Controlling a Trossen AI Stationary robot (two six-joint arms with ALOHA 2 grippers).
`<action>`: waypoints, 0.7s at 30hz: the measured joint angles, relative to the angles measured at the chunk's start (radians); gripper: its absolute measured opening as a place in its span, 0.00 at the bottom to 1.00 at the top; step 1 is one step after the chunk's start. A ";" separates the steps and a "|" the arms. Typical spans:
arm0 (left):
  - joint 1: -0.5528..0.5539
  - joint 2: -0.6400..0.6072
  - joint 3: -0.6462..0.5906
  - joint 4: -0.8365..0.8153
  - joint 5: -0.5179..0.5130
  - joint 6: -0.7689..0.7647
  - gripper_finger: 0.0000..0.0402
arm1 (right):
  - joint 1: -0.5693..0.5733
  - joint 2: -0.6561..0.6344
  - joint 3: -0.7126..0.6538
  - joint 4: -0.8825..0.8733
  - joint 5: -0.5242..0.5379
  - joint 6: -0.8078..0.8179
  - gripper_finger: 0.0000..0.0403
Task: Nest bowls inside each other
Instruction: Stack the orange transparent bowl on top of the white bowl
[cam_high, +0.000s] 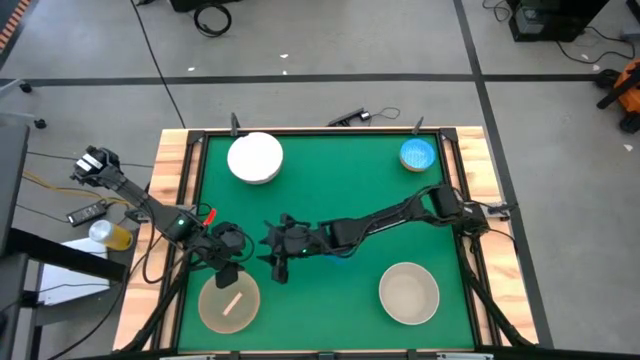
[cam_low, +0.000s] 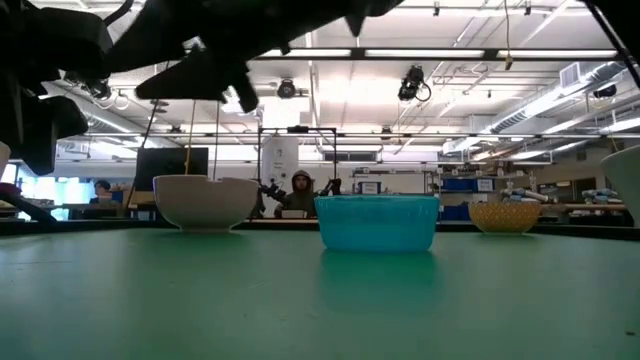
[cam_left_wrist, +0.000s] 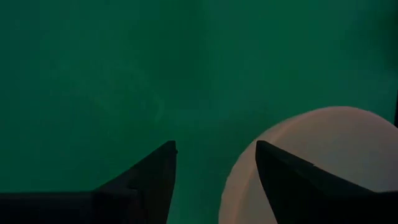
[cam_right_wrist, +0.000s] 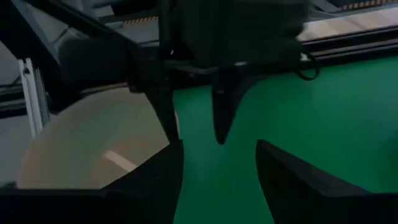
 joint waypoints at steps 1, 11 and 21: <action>0.000 0.000 0.000 0.000 0.000 -0.006 0.55 | 0.002 0.023 0.023 -0.003 -0.005 -0.002 0.53; 0.000 0.000 0.000 -0.069 0.031 -0.034 0.55 | 0.005 0.216 0.242 -0.055 -0.152 0.022 0.57; 0.000 0.000 0.000 -0.087 0.092 -0.094 0.55 | 0.016 0.352 0.423 -0.164 -0.128 -0.026 0.57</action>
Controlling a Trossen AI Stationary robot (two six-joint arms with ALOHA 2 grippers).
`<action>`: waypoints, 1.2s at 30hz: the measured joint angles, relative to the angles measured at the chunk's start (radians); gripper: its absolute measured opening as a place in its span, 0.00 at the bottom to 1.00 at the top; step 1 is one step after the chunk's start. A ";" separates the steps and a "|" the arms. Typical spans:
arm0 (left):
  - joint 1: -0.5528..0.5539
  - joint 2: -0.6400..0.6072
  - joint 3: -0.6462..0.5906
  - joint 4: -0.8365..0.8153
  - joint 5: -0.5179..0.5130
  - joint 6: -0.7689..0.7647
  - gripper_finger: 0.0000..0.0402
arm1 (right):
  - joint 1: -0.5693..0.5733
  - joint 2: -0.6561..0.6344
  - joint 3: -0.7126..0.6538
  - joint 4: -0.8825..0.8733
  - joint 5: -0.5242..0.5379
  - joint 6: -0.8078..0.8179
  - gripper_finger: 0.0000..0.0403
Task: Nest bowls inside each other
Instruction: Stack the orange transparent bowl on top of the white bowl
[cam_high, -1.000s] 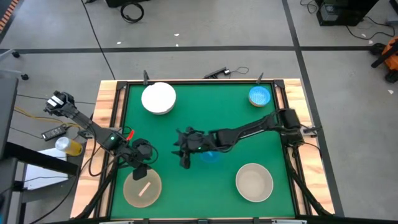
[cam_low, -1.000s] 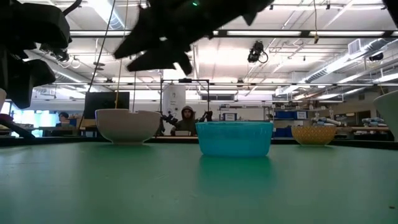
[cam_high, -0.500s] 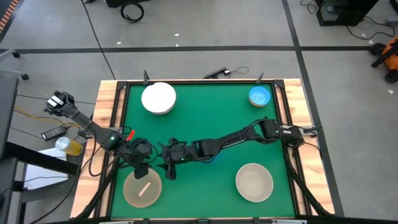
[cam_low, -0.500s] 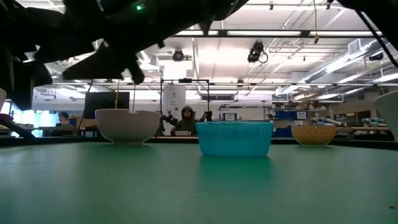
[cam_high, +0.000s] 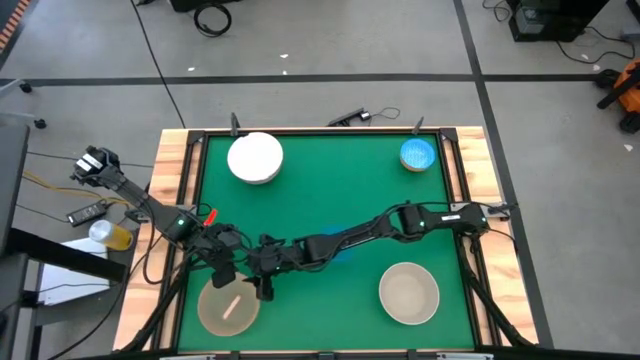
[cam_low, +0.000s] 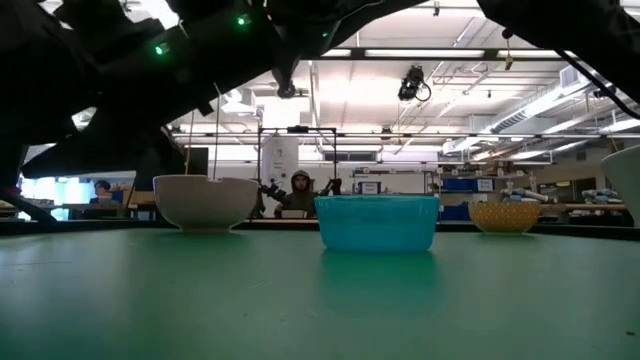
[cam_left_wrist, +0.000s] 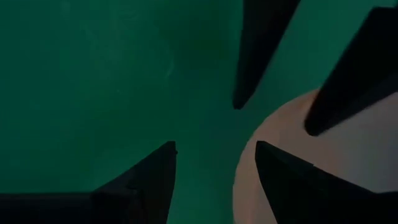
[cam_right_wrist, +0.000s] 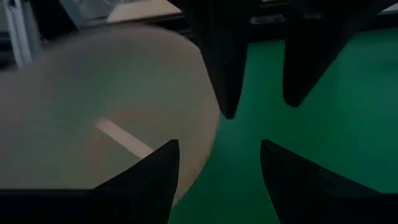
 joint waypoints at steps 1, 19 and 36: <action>0.000 0.000 0.000 0.000 0.000 0.000 0.55 | 0.000 0.001 0.003 -0.011 0.000 -0.016 0.57; 0.000 0.000 0.000 0.002 -0.012 -0.033 0.55 | 0.003 0.001 0.003 -0.123 -0.137 -0.149 0.57; 0.002 -0.003 0.000 0.035 -0.102 0.062 0.45 | -0.041 -0.002 -0.007 -0.142 -0.088 -0.045 0.05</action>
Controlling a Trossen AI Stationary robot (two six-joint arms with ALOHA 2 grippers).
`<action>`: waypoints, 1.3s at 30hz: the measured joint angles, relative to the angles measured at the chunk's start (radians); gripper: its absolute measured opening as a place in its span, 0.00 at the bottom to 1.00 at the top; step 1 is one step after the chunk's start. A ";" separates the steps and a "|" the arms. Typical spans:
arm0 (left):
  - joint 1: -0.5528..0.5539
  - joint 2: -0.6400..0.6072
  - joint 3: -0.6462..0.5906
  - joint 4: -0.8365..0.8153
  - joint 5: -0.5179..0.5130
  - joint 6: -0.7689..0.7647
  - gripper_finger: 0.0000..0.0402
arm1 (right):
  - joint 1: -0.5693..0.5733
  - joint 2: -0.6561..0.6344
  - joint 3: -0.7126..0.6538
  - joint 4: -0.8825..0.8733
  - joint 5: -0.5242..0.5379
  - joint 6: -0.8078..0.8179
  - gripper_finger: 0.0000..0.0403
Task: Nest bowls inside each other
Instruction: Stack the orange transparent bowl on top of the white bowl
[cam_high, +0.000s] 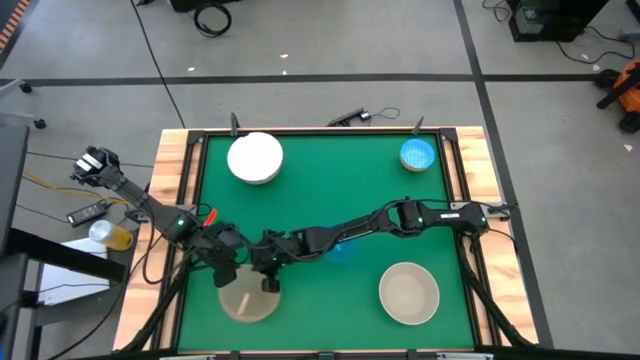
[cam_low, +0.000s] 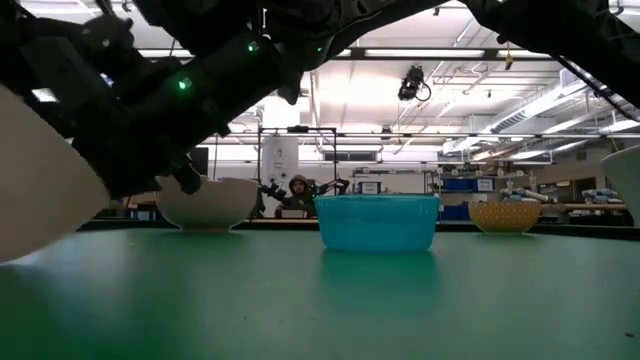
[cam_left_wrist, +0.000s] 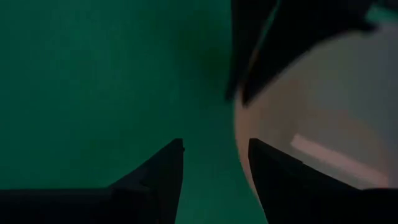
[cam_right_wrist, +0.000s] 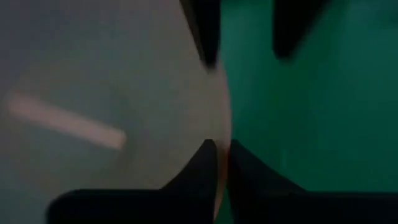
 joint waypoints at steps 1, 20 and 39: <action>0.000 -0.005 0.000 0.027 -0.045 0.015 0.45 | -0.005 -0.005 0.002 -0.005 0.015 -0.011 0.04; -0.248 -0.082 0.092 0.015 -0.738 0.014 0.45 | -0.176 -0.198 -0.002 -0.217 0.344 -0.219 0.05; -0.360 0.036 0.013 0.004 -0.757 -0.250 0.45 | -0.467 -0.256 0.000 0.066 0.463 -0.178 0.05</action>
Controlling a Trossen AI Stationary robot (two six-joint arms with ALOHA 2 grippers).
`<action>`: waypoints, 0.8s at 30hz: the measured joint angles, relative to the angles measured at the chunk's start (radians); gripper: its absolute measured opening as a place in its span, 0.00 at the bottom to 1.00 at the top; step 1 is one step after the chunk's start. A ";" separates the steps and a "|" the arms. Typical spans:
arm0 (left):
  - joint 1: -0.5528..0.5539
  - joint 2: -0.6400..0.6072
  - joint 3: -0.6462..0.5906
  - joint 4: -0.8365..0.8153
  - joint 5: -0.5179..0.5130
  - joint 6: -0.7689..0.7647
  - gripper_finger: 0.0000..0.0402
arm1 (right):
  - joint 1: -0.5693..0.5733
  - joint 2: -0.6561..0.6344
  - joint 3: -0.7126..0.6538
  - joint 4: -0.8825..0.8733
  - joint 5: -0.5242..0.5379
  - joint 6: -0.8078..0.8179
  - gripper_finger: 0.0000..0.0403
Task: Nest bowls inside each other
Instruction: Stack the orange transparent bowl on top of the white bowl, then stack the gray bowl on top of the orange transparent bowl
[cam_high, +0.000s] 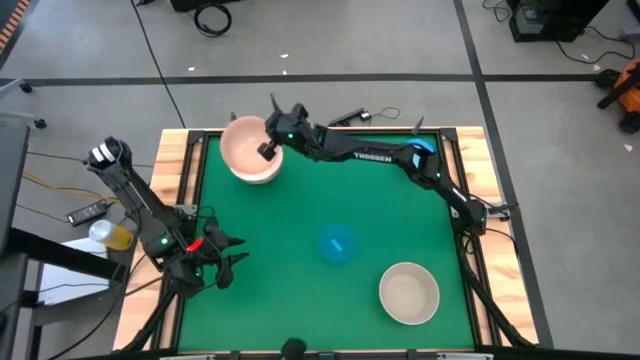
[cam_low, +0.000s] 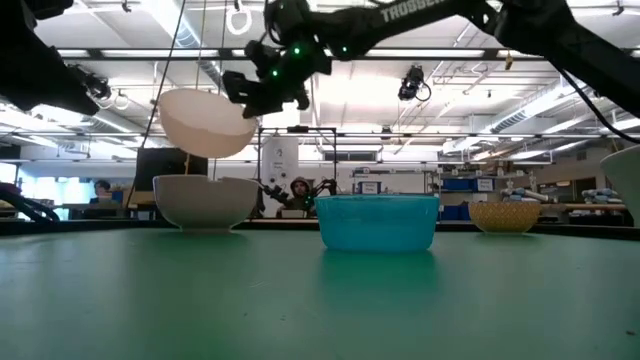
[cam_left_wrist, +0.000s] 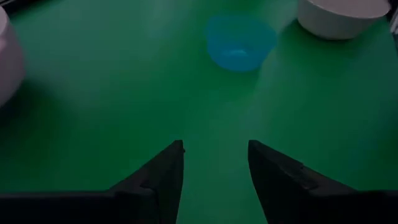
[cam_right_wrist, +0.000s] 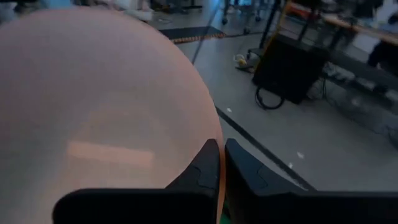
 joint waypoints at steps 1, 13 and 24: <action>0.000 0.008 0.000 -0.002 0.000 -0.003 0.45 | -0.009 0.007 0.000 -0.009 0.000 0.004 0.05; 0.019 0.059 -0.001 -0.001 0.008 -0.007 0.45 | -0.056 0.080 -0.010 -0.071 -0.054 0.138 0.16; 0.042 0.059 -0.001 -0.014 0.032 -0.002 0.45 | -0.060 0.070 -0.010 -0.195 -0.318 0.235 0.47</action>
